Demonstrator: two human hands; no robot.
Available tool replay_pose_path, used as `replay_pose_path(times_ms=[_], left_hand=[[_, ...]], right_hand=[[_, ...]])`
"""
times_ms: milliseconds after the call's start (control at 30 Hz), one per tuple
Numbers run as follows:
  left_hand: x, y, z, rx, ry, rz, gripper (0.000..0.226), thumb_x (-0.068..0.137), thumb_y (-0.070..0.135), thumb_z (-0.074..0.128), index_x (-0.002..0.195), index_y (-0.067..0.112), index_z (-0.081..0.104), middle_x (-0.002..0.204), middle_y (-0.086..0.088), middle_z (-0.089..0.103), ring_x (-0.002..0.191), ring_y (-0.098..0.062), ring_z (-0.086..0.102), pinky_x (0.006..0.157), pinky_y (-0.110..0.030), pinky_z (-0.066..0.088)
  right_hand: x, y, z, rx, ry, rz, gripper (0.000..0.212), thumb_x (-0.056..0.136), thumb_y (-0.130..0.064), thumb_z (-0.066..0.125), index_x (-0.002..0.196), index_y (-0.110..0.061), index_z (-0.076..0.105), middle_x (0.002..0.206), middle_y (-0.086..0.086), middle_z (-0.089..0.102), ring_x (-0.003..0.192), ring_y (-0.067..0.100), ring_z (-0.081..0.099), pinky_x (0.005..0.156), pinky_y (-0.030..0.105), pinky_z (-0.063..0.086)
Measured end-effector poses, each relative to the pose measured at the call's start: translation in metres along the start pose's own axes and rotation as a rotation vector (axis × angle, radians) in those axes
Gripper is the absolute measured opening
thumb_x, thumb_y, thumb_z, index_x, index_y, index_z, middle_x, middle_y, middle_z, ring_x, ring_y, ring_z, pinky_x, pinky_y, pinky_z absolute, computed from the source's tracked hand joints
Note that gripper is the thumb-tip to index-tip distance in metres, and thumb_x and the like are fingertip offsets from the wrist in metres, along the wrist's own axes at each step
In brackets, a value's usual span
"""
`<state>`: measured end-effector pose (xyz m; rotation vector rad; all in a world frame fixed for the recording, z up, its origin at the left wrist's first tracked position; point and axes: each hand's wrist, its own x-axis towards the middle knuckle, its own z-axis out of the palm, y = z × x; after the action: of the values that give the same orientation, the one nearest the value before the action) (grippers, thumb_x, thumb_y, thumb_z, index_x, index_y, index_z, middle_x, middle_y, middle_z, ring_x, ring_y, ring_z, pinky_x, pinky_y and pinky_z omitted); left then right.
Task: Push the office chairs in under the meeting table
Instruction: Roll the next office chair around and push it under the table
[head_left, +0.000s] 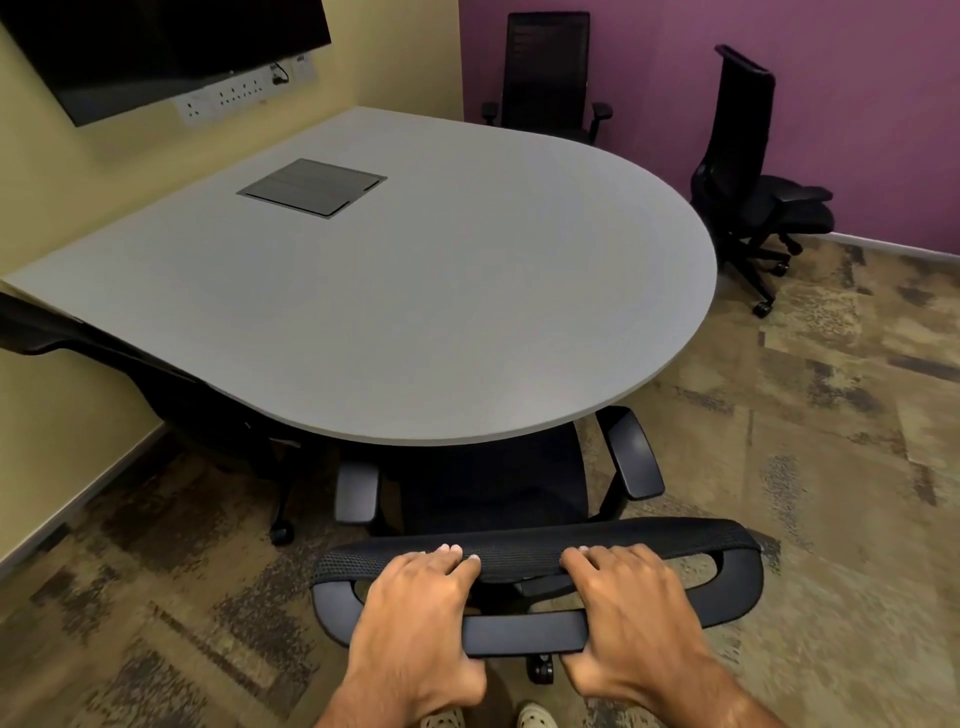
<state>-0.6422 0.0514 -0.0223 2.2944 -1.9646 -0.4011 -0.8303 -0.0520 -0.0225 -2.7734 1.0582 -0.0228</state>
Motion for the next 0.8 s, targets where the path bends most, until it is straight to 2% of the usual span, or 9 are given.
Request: replay_pose_path(times_ms=[133,200,300,400,600,700,800], left_hand=[[-0.01,0.005,0.005,0.005,-0.009,-0.005,0.082,0.03,0.066,0.066,0.1,0.024,0.075,0.099,0.006,0.073,0.091,-0.01,0.07,0.081,-0.029,0.054],[-0.016,0.007,0.007,0.005,-0.012,0.012,0.08,0.029,0.063,0.065,0.098,0.024,0.075,0.096,0.008,0.073,0.087,-0.01,0.07,0.079,-0.027,0.054],[-0.025,0.01,0.01,-0.005,-0.008,0.047,0.082,0.025,0.063,0.06,0.096,0.025,0.076,0.095,0.009,0.073,0.085,-0.008,0.07,0.077,-0.023,0.053],[-0.033,0.012,0.018,-0.005,-0.029,0.086,0.08,0.025,0.068,0.058,0.093,0.028,0.078,0.093,0.01,0.074,0.084,-0.006,0.07,0.074,-0.019,0.054],[-0.03,0.017,0.03,0.0,0.012,0.13,0.074,0.038,0.07,0.05,0.093,0.029,0.079,0.094,0.009,0.075,0.089,-0.005,0.07,0.076,-0.022,0.055],[-0.028,0.022,0.03,-0.013,0.041,0.154,0.072,0.046,0.069,0.039,0.09,0.028,0.079,0.093,0.01,0.075,0.089,-0.004,0.07,0.076,-0.021,0.055],[-0.026,0.028,0.031,-0.009,0.069,0.211,0.067,0.053,0.063,0.038,0.089,0.026,0.08,0.092,0.009,0.076,0.089,-0.005,0.07,0.075,-0.022,0.056]], right_hand=[[-0.009,-0.002,-0.002,-0.013,0.014,-0.016,0.047,0.05,-0.066,0.054,0.068,-0.022,0.047,0.057,-0.006,0.051,0.05,0.019,0.052,0.053,0.034,0.041],[-0.016,-0.003,-0.001,-0.011,0.013,-0.016,0.051,0.05,-0.07,0.053,0.067,-0.022,0.048,0.057,-0.006,0.051,0.048,0.018,0.05,0.052,0.033,0.039],[-0.028,-0.002,0.006,-0.004,-0.026,-0.014,0.048,0.043,-0.062,0.058,0.071,-0.023,0.052,0.059,-0.006,0.054,0.05,0.018,0.053,0.053,0.032,0.04],[-0.038,0.001,0.015,-0.027,-0.066,-0.026,0.049,0.038,-0.057,0.051,0.072,-0.022,0.059,0.059,-0.004,0.058,0.049,0.018,0.057,0.051,0.031,0.045],[-0.044,0.009,0.019,-0.036,-0.055,0.005,0.053,0.035,-0.064,0.047,0.071,-0.026,0.059,0.059,-0.001,0.061,0.049,0.016,0.06,0.05,0.03,0.048],[-0.044,0.015,0.02,-0.041,-0.077,0.012,0.05,0.037,-0.061,0.047,0.07,-0.025,0.058,0.061,0.001,0.063,0.052,0.018,0.063,0.05,0.032,0.049],[-0.046,0.021,0.02,-0.066,-0.069,0.017,0.047,0.038,-0.057,0.043,0.068,-0.025,0.058,0.059,0.004,0.062,0.049,0.018,0.062,0.048,0.032,0.047]])
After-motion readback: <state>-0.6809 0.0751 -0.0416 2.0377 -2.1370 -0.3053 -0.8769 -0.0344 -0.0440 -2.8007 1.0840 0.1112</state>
